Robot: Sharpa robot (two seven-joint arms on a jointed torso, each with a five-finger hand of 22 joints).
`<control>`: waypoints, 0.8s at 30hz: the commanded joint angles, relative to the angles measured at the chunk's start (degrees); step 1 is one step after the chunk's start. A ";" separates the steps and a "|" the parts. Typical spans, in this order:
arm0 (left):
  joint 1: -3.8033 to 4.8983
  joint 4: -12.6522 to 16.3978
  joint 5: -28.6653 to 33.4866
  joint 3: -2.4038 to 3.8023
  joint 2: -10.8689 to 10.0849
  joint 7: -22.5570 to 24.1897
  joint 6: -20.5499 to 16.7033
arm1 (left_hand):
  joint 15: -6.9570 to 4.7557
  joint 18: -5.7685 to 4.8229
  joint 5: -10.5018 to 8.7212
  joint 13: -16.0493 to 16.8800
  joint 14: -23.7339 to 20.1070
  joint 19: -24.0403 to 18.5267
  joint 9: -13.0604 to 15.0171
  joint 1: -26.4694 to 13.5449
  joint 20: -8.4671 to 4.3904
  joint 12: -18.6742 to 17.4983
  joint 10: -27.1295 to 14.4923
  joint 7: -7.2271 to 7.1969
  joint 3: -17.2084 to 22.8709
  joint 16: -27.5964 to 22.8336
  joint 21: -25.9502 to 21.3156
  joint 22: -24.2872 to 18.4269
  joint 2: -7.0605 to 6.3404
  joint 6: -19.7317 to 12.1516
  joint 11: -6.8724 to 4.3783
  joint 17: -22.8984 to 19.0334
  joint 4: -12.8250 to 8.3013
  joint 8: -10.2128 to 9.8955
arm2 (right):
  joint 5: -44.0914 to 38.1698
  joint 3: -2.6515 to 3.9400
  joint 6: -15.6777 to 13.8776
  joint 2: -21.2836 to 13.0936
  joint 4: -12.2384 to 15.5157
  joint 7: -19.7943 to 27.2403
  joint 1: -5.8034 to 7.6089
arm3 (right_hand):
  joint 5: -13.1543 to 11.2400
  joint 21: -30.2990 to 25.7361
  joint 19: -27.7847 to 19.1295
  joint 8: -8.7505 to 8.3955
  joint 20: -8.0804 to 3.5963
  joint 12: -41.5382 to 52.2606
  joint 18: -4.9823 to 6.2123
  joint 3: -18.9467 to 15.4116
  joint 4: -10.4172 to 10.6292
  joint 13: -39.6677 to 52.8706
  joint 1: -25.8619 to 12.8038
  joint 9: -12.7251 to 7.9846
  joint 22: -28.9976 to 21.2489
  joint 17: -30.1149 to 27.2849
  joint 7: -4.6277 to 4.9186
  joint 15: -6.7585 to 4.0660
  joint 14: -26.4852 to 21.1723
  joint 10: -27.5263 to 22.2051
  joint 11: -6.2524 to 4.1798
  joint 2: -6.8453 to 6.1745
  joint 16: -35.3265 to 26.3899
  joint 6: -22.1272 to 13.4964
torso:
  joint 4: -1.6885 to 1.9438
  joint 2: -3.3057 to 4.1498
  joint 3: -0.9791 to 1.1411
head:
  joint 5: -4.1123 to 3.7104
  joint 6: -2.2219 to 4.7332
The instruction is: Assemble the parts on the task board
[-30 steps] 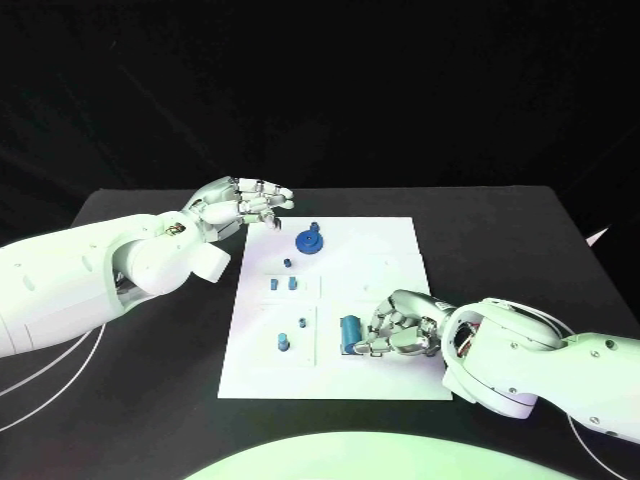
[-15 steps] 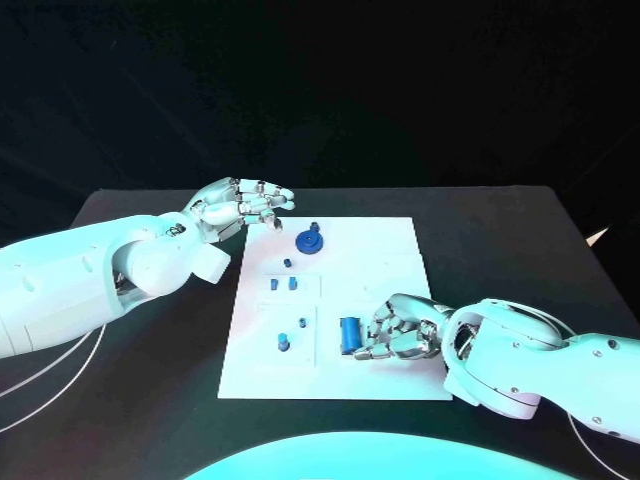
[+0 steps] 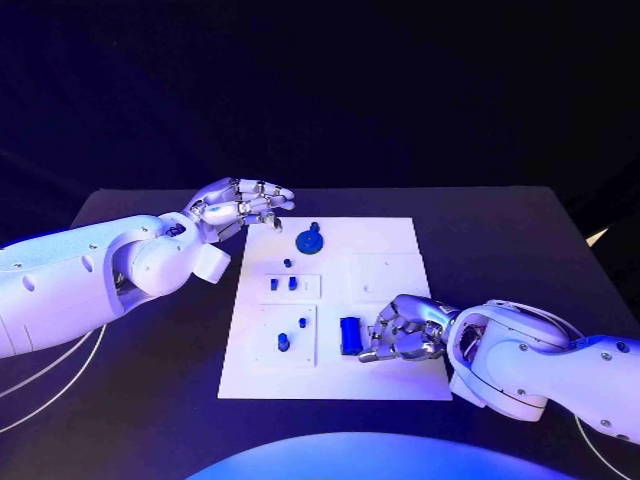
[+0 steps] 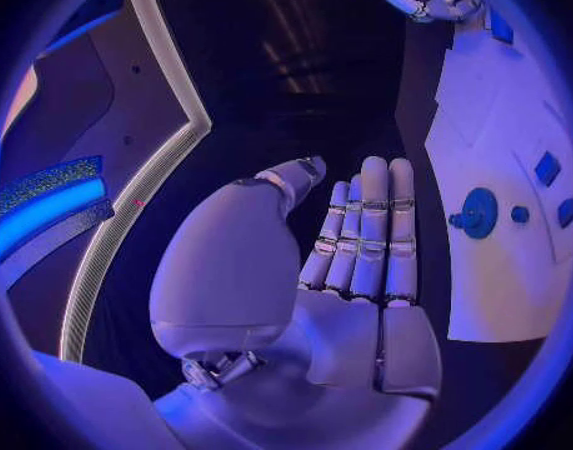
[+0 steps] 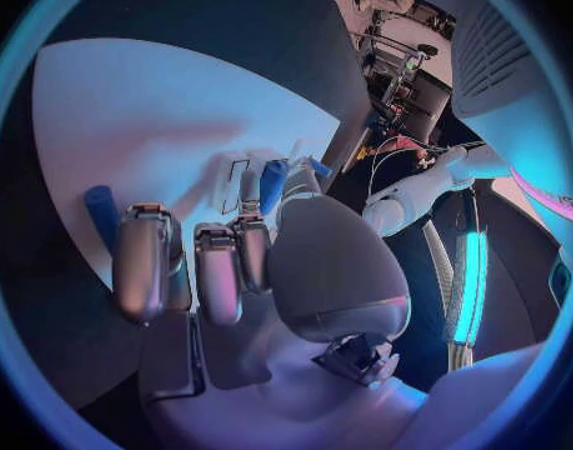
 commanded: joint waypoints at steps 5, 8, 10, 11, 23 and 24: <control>0.00 0.05 0.68 0.03 0.14 0.45 1.09 | 0.07 0.30 0.02 -0.06 -0.36 0.33 0.09 0.22 -0.13 0.32 -0.42 0.32 0.08 -0.30 -0.23 -0.08 0.45 -0.37 0.05 -0.02 0.34 0.40 | -1.98 0.00 -1.45 1.61 -0.94 -1.70 -0.06 | 0.04 0.17 1.92 0.04 -0.47 0.30 -0.44 -0.18 0.11 4.57 -0.50 0.14 11.62 10.86 -0.20 -0.46 4.99 0.94 -0.60 2.57 0.20 0.67 | 0.06 0.04 0.05 | -0.17 0.00; 0.00 0.02 0.65 0.03 0.16 0.39 1.21 | 0.07 0.30 0.02 -0.06 -0.36 0.33 0.09 0.22 -0.13 0.32 -0.42 0.32 0.08 -0.30 -0.23 -0.08 0.45 -0.37 0.05 -0.02 0.34 0.40 | -3.21 0.00 -1.83 2.25 -1.38 -2.24 -0.14 | 0.22 0.42 1.99 0.11 -0.50 0.46 -0.48 -0.15 0.04 4.71 -0.51 0.17 11.67 11.00 -0.29 -0.51 5.02 1.06 -0.67 3.18 0.27 0.78 | 0.01 0.03 0.03 | -0.16 -0.01; 0.00 0.00 0.64 0.03 0.17 0.36 1.25 | 0.05 0.31 0.03 -0.06 -0.38 0.38 0.09 0.34 -0.14 0.36 -0.44 0.32 0.11 -0.29 -0.29 -0.12 0.44 -0.39 0.04 -0.01 0.31 0.43 | -3.92 0.00 -2.08 2.67 -1.78 -2.65 -0.21 | 0.30 0.45 2.01 0.14 -0.55 0.51 -0.48 -0.02 -0.10 4.77 -0.09 0.18 11.68 11.03 -0.40 -0.58 5.03 1.12 -0.76 3.63 0.28 0.84 | 0.07 0.04 0.05 | -0.15 -0.04; 0.00 -0.01 0.63 0.03 0.17 0.34 1.26 | 0.05 0.31 0.03 -0.06 -0.38 0.38 0.09 0.34 -0.14 0.36 -0.44 0.32 0.11 -0.29 -0.29 -0.12 0.44 -0.39 0.04 -0.01 0.31 0.43 | -4.21 0.00 -2.20 2.82 -1.95 -2.81 -0.23 | 0.36 0.49 2.02 0.15 -0.59 0.52 -0.48 0.07 -0.21 4.78 0.35 0.19 11.68 10.97 -0.46 -0.63 5.02 1.14 -0.82 3.83 0.26 0.84 | 0.09 0.04 0.07 | -0.13 -0.08; -0.01 -0.55 0.62 0.04 0.04 0.27 1.50 | 0.05 0.31 0.03 -0.06 -0.38 0.38 0.09 0.34 -0.14 0.36 -0.44 0.32 0.11 -0.29 -0.29 -0.12 0.44 -0.39 0.04 -0.01 0.31 0.43 | -5.54 0.00 -4.02 2.94 -1.76 -2.25 -0.41 | -1.10 0.45 1.99 0.12 -0.83 0.50 -0.48 0.64 -0.31 4.87 3.04 0.20 11.66 10.99 -0.64 -0.85 5.02 1.20 -1.02 4.59 0.27 0.74 | 0.06 0.06 0.08 | -0.02 -0.05; -0.01 -0.59 0.62 0.04 0.03 0.27 1.52 | 0.05 0.31 0.03 -0.06 -0.38 0.38 0.09 0.34 -0.14 0.36 -0.44 0.32 0.11 -0.29 -0.29 -0.12 0.44 -0.39 0.04 -0.01 0.31 0.43 | -5.56 0.00 -4.11 2.86 -1.68 -2.17 -0.41 | -1.10 0.45 1.99 0.12 -0.83 0.50 -0.48 0.64 -0.31 4.87 3.04 0.20 11.66 10.99 -0.64 -0.85 5.02 1.20 -1.02 4.59 0.27 0.74 | 0.06 0.07 0.09 | -0.02 -0.06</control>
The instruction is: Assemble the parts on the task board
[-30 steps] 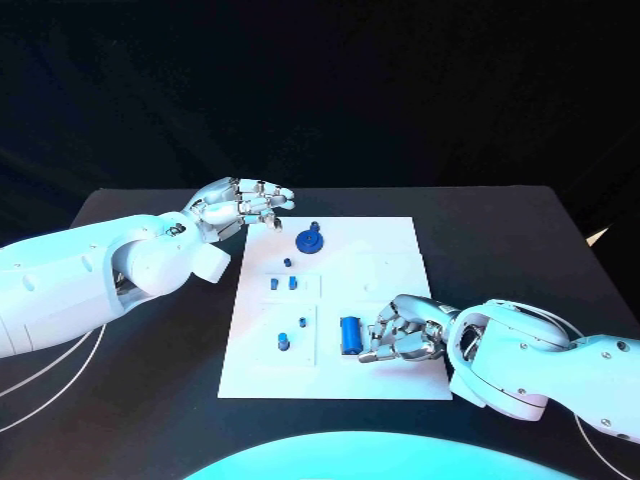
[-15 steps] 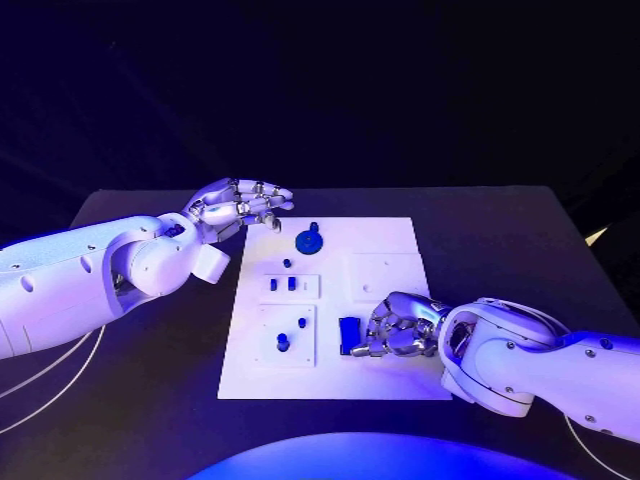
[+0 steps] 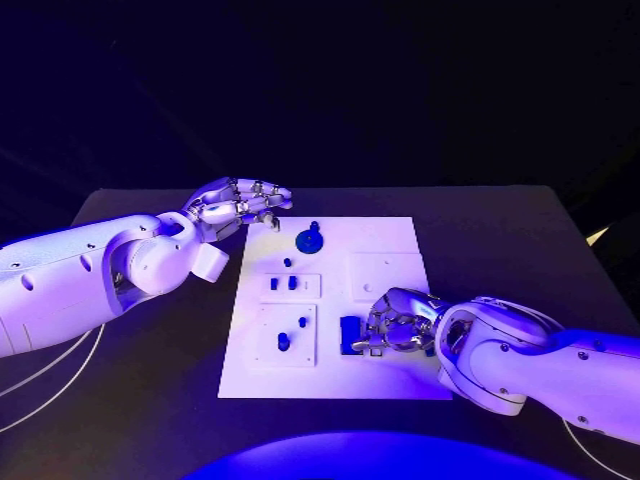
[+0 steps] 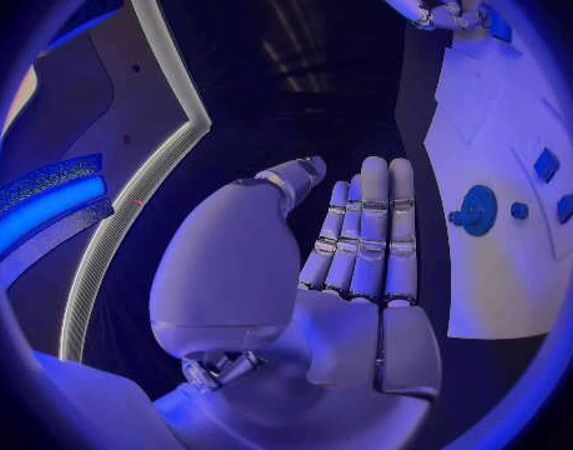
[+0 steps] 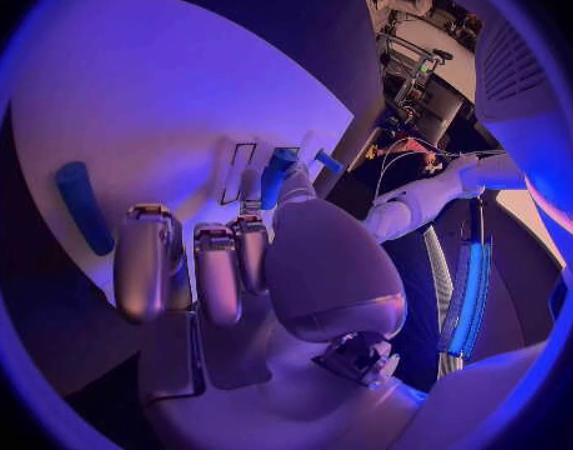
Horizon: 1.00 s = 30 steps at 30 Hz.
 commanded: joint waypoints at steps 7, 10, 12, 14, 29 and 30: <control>0.00 -1.28 0.43 0.04 -0.06 0.34 1.32 | 0.05 0.31 0.04 -0.07 -0.39 0.43 0.09 0.41 -0.14 0.42 -0.45 0.33 0.14 -0.29 -0.33 -0.08 0.50 -0.39 0.05 0.00 0.34 0.21 | -1.80 -0.01 -4.30 -2.45 2.29 1.44 -0.13 | -0.26 -1.66 1.48 -0.27 -0.33 -0.82 -0.20 -0.45 0.43 -1.74 1.73 -0.12 11.29 10.18 0.22 -0.24 4.84 0.66 -0.76 0.98 -0.11 -0.39 | -0.08 -0.05 -0.04 | -0.01 -0.01; 0.00 -1.79 0.50 0.04 -0.12 0.45 1.31 | 0.05 0.31 0.04 -0.07 -0.39 0.43 0.09 0.41 -0.14 0.42 -0.45 0.33 0.14 -0.29 -0.33 -0.08 0.50 -0.39 0.05 0.00 0.34 0.21 | -1.64 0.07 -6.05 -4.00 3.30 2.16 0.02 | -0.24 -2.21 1.29 -0.86 -0.17 -1.15 -0.13 -0.93 0.40 -1.94 1.62 -0.35 11.16 9.93 0.61 0.01 4.77 0.42 -0.43 0.47 -0.23 -1.15 | -0.07 -0.08 -0.04 | -0.29 0.10; 0.00 -2.09 0.56 0.04 -0.19 0.50 1.29 | 0.05 0.31 0.03 -0.07 -0.40 0.45 0.10 0.43 -0.15 0.44 -0.45 0.33 0.14 -0.29 -0.35 -0.09 0.49 -0.37 0.05 0.00 0.34 0.23 | -0.86 0.13 -7.33 -5.76 4.27 2.78 0.49 | -0.25 -2.80 1.09 -1.73 0.10 -1.40 -0.04 -1.68 0.41 -2.08 1.40 -0.69 11.02 9.64 1.16 0.38 4.71 0.21 0.03 -0.39 -0.38 -2.08 | -0.07 -0.11 -0.04 | -0.42 0.19; 0.00 -2.15 0.59 0.05 -0.27 0.52 1.27 | 0.05 0.31 0.03 -0.07 -0.40 0.45 0.10 0.43 -0.15 0.44 -0.45 0.33 0.14 -0.29 -0.35 -0.09 0.49 -0.37 0.05 0.00 0.34 0.23 | -0.65 0.16 -7.68 -7.28 4.92 3.04 1.04 | -0.20 -2.84 1.07 -2.22 0.26 -1.39 -0.04 -1.93 0.29 -2.05 1.59 -0.86 11.01 9.65 1.40 0.57 4.71 0.18 0.25 -0.74 -0.38 -2.54 | -0.04 -0.10 -0.05 | -0.60 0.23; -0.21 -1.11 0.95 0.06 -1.51 1.39 1.30 | 0.07 0.30 -0.03 -0.08 -0.41 0.49 0.10 0.35 -0.14 0.47 -0.49 0.36 0.02 -0.28 -0.42 -0.13 0.35 -0.40 0.07 0.01 0.41 0.25 | -8.97 0.10 -2.65 -16.18 5.42 -0.38 2.43 | -2.15 -1.69 1.40 -2.31 0.48 -1.46 -0.21 -2.74 0.21 -2.03 3.03 -0.78 11.30 10.09 1.23 0.60 4.80 0.19 0.17 -2.47 -0.20 -1.12 | -0.16 0.05 -0.09 | -1.79 0.99; -0.21 -1.05 0.87 0.06 -1.55 1.39 1.31 | 0.07 0.30 -0.03 -0.08 -0.41 0.49 0.10 0.35 -0.14 0.47 -0.49 0.36 0.02 -0.28 -0.42 -0.13 0.35 -0.40 0.07 0.01 0.41 0.25 | -9.63 0.09 -2.39 -16.39 5.38 -0.89 2.34 | -2.51 -1.42 1.48 -2.31 0.48 -1.28 -0.26 -2.75 0.20 -1.90 3.18 -0.77 11.37 10.19 1.21 0.59 4.83 0.31 0.16 -2.61 -0.15 -1.02 | -0.16 0.05 -0.07 | -1.85 1.01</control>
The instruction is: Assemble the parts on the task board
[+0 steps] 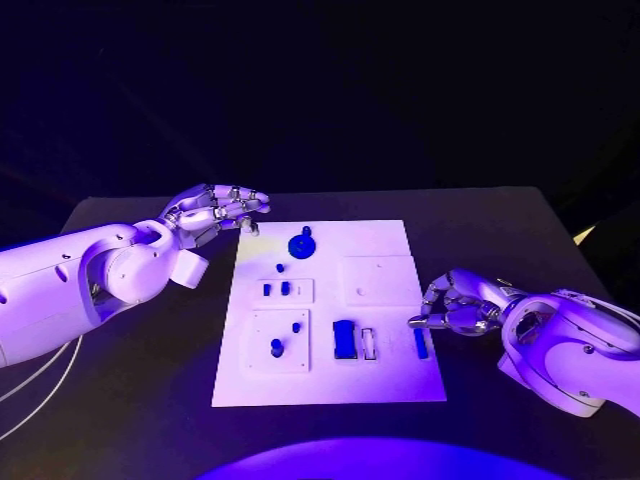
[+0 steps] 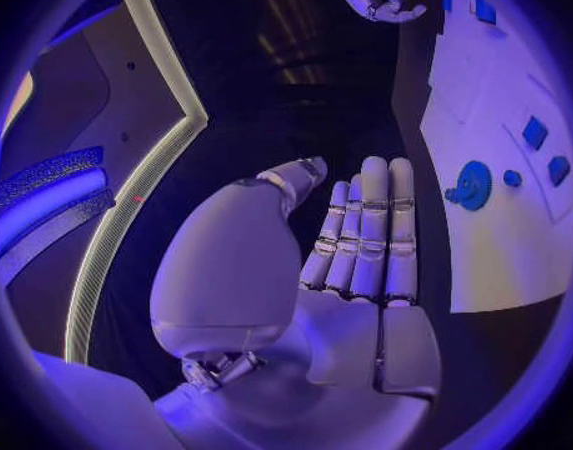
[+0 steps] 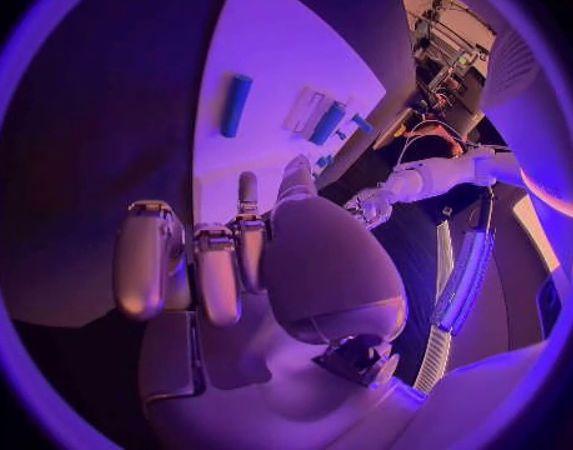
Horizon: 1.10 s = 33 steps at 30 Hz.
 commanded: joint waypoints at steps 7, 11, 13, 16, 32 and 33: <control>0.00 0.58 0.21 0.04 -0.18 1.12 0.97 | 0.08 0.29 -0.05 -0.09 -0.41 0.29 0.05 0.02 0.08 0.26 -0.50 0.38 -0.02 -0.27 -0.22 -0.10 0.03 -0.42 0.08 0.01 0.45 0.25 | -6.71 -0.15 4.25 -0.81 -0.66 -4.59 -1.38 | -1.51 1.05 1.65 -0.19 0.44 0.44 -0.35 -0.50 0.09 -2.38 0.31 0.12 11.52 10.53 -0.07 0.19 5.01 0.46 -0.14 -1.09 0.01 1.01 | 0.05 0.05 -0.01 | -0.32 -0.06; 0.00 0.64 0.17 0.04 -0.26 1.18 0.93 | 0.08 0.29 -0.05 -0.09 -0.41 0.29 0.05 0.02 0.08 0.26 -0.50 0.38 -0.02 -0.27 -0.22 -0.10 0.03 -0.42 0.08 0.01 0.45 0.25 | -7.10 -0.20 4.51 -0.39 -1.21 -5.30 -2.47 | -1.51 0.88 1.61 -0.20 0.44 0.33 -0.32 -0.50 0.10 -2.47 0.29 0.12 11.48 10.39 -0.07 0.19 4.98 0.39 -0.14 -1.14 -0.05 1.02 | 0.03 0.06 -0.02 | -0.26 -0.17; 0.00 0.66 0.17 0.04 -0.28 1.20 0.92 | 0.08 0.29 -0.05 -0.09 -0.41 0.29 0.05 0.02 0.08 0.26 -0.50 0.38 -0.02 -0.27 -0.22 -0.10 0.03 -0.42 0.08 0.01 0.45 0.25 | -7.17 -0.21 4.51 -0.18 -1.38 -5.41 -2.74 | -1.51 0.88 1.61 -0.20 0.44 0.33 -0.32 -0.50 0.10 -2.47 0.29 0.12 11.48 10.39 -0.07 0.19 4.98 0.39 -0.14 -1.14 -0.05 1.02 | 0.04 0.06 -0.02 | -0.21 -0.22; 0.00 0.69 0.16 0.04 -0.30 1.20 0.90 | 0.08 0.29 -0.05 -0.09 -0.41 0.29 0.05 0.02 0.08 0.26 -0.50 0.38 -0.02 -0.27 -0.22 -0.10 0.03 -0.42 0.08 0.01 0.45 0.25 | -7.28 -0.23 4.50 0.36 -1.67 -5.46 -3.12 | -1.50 0.78 1.58 -0.21 0.44 0.28 -0.30 -0.48 0.11 -2.51 0.27 0.12 11.46 10.39 -0.07 0.19 4.98 0.37 -0.15 -1.19 -0.05 1.04 | 0.06 0.07 -0.02 | -0.14 -0.18; 0.00 0.63 -0.10 0.03 -0.36 0.64 1.00 | 0.09 0.29 -0.08 -0.09 -0.41 0.34 0.05 0.00 0.09 0.31 -0.53 0.37 -0.06 -0.25 -0.31 -0.16 0.03 -0.45 0.08 0.03 0.54 0.28 | -8.38 -0.26 5.08 3.67 -2.86 -5.37 -4.28 | -0.82 1.12 1.68 -0.37 0.28 0.46 -0.36 0.91 -0.40 -2.32 2.97 0.11 11.54 10.60 -0.40 -0.02 5.02 0.54 -0.43 -0.95 0.04 1.65 | 0.07 0.05 -0.03 | 0.19 -0.09; 0.00 0.64 -0.14 0.03 -0.38 0.62 1.00 | 0.09 0.29 -0.08 -0.09 -0.41 0.34 0.05 0.00 0.09 0.31 -0.53 0.37 -0.06 -0.25 -0.31 -0.16 0.03 -0.45 0.08 0.03 0.54 0.28 | -8.42 -0.26 5.12 3.87 -2.90 -5.38 -4.36 | -0.53 1.17 1.69 -0.46 0.23 0.48 -0.36 1.21 -0.50 -2.29 3.85 0.07 11.55 10.59 -0.47 -0.08 5.02 0.56 -0.50 -0.80 0.03 1.76 | 0.07 0.05 -0.02 | 0.19 -0.13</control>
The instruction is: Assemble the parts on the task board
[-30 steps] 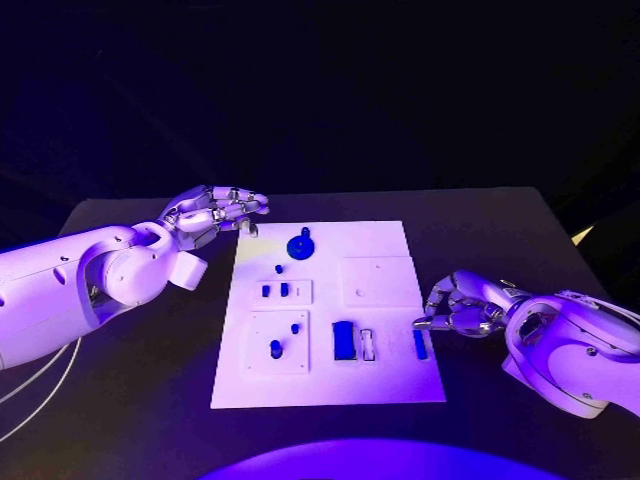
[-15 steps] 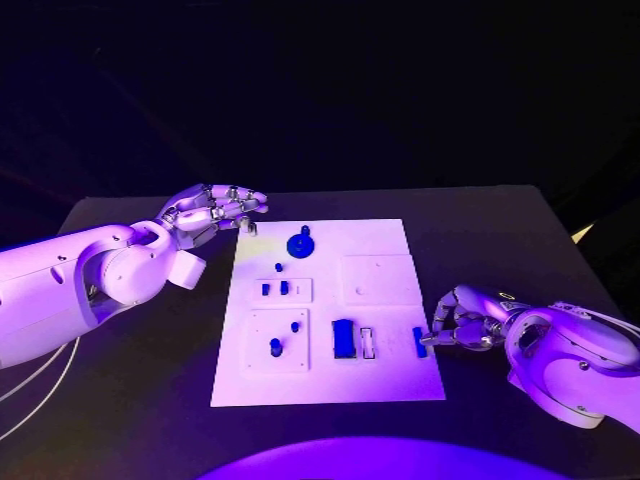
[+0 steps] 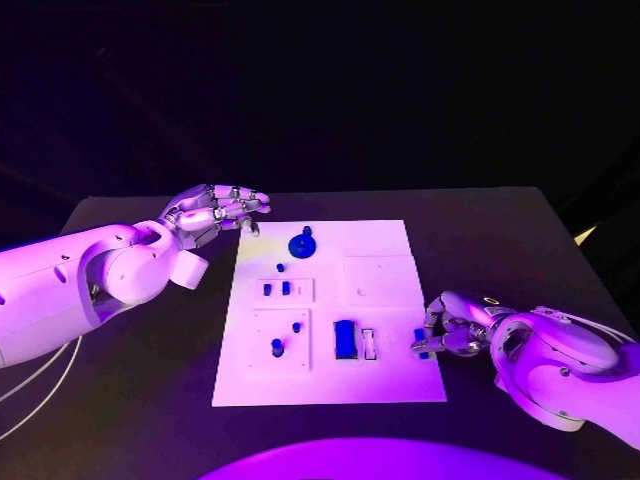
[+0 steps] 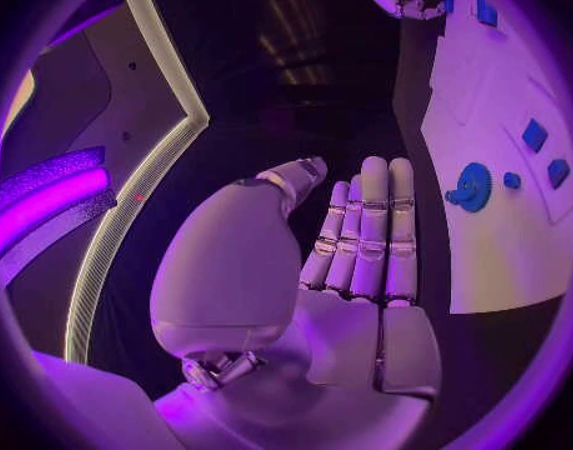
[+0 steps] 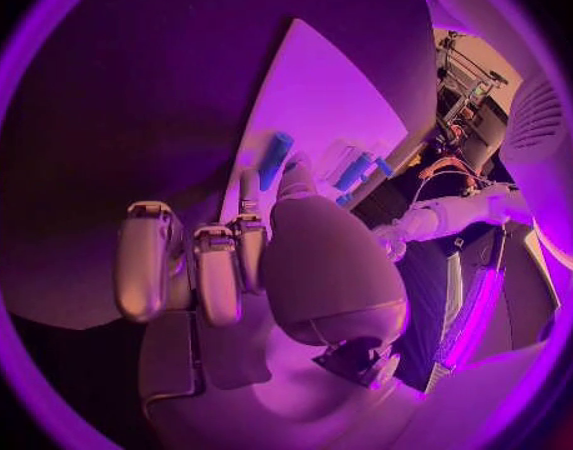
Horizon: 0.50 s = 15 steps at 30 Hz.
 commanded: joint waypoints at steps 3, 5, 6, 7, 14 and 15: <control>0.02 0.14 -0.12 0.04 -0.05 0.37 0.94 | 0.09 0.29 -0.08 -0.09 -0.41 0.34 0.06 0.00 0.08 0.32 -0.32 0.37 0.10 -0.25 -0.31 -0.05 0.03 -0.45 -0.14 0.03 0.38 0.28 | -1.29 -0.14 1.90 0.81 -0.19 -0.34 -0.55 | 0.72 0.49 1.72 -0.36 0.12 -0.03 -0.38 0.99 -0.24 -1.64 3.60 -0.32 11.54 10.66 -0.27 -0.31 4.94 0.57 -0.65 1.30 0.08 0.63 | 0.00 -0.03 0.00 | 0.06 -0.09; 0.02 0.16 -0.14 0.04 -0.07 0.32 0.96 | 0.09 0.29 -0.08 -0.09 -0.41 0.34 0.06 0.00 0.08 0.32 -0.32 0.37 0.10 -0.25 -0.31 -0.05 0.03 -0.45 -0.14 0.03 0.38 0.28 | -1.88 -0.15 2.64 1.24 -0.44 -0.44 -0.75 | -0.59 0.54 1.73 -0.56 0.02 -0.02 -0.39 1.65 -0.31 -1.60 5.04 -0.41 11.55 10.69 -0.36 -0.41 4.95 0.59 -0.75 1.44 0.09 0.84 | -0.03 -0.03 0.00 | 0.04 -0.08; 0.02 0.17 -0.15 0.04 -0.07 0.30 0.97 | 0.09 0.29 -0.08 -0.09 -0.41 0.34 0.06 0.00 0.08 0.32 -0.32 0.37 0.10 -0.25 -0.31 -0.05 0.03 -0.45 -0.14 0.03 0.38 0.28 | -2.14 -0.15 2.98 1.40 -0.58 -0.52 -0.86 | -0.24 0.60 1.74 -0.67 -0.01 -0.09 -0.41 1.91 -0.29 -1.64 5.51 -0.47 11.57 10.67 -0.39 -0.43 4.94 0.56 -0.77 1.35 0.08 0.88 | -0.04 -0.03 -0.01 | 0.05 -0.09; 0.02 0.18 -0.16 0.04 -0.07 0.29 0.98 | 0.09 0.29 -0.08 -0.09 -0.41 0.34 0.06 0.00 0.08 0.32 -0.32 0.37 0.10 -0.25 -0.31 -0.05 0.03 -0.45 -0.14 0.03 0.38 0.28 | -2.35 -0.15 3.31 1.54 -0.71 -0.62 -0.98 | 0.00 0.60 1.74 -0.75 -0.03 -0.07 -0.41 2.01 -0.24 -1.62 5.69 -0.51 11.57 10.66 -0.39 -0.43 4.94 0.57 -0.77 1.25 0.07 0.89 | -0.03 -0.02 -0.02 | 0.05 -0.12; 0.02 0.21 -0.19 0.04 -0.06 0.33 0.90 | 0.08 0.30 -0.07 -0.09 -0.41 0.37 0.07 0.08 0.08 0.34 -0.33 0.35 0.13 -0.24 -0.34 -0.07 0.07 -0.45 -0.15 0.04 0.37 0.30 | -4.09 -0.17 4.59 2.25 -1.55 -1.33 -1.53 | 1.52 0.69 1.74 -1.56 -0.16 -0.24 -0.43 3.94 -0.65 -1.65 9.39 -0.99 11.59 10.71 -0.54 -0.56 4.94 0.47 -0.93 0.92 0.08 1.35 | -0.01 -0.03 0.01 | 0.08 -0.22; 0.02 0.22 -0.20 0.04 -0.05 0.42 0.79 | 0.08 0.30 -0.07 -0.09 -0.41 0.37 0.07 0.08 0.08 0.34 -0.33 0.35 0.13 -0.24 -0.34 -0.07 0.07 -0.45 -0.15 0.04 0.37 0.30 | -4.24 -0.17 4.61 2.33 -1.65 -1.42 -1.57 | 0.75 0.76 1.76 -1.76 -0.19 -0.26 -0.44 4.52 -0.64 -1.64 10.25 -1.13 11.60 10.75 -0.56 -0.59 4.95 0.46 -0.96 1.06 0.10 1.56 | 0.00 -0.04 0.01 | 0.07 -0.23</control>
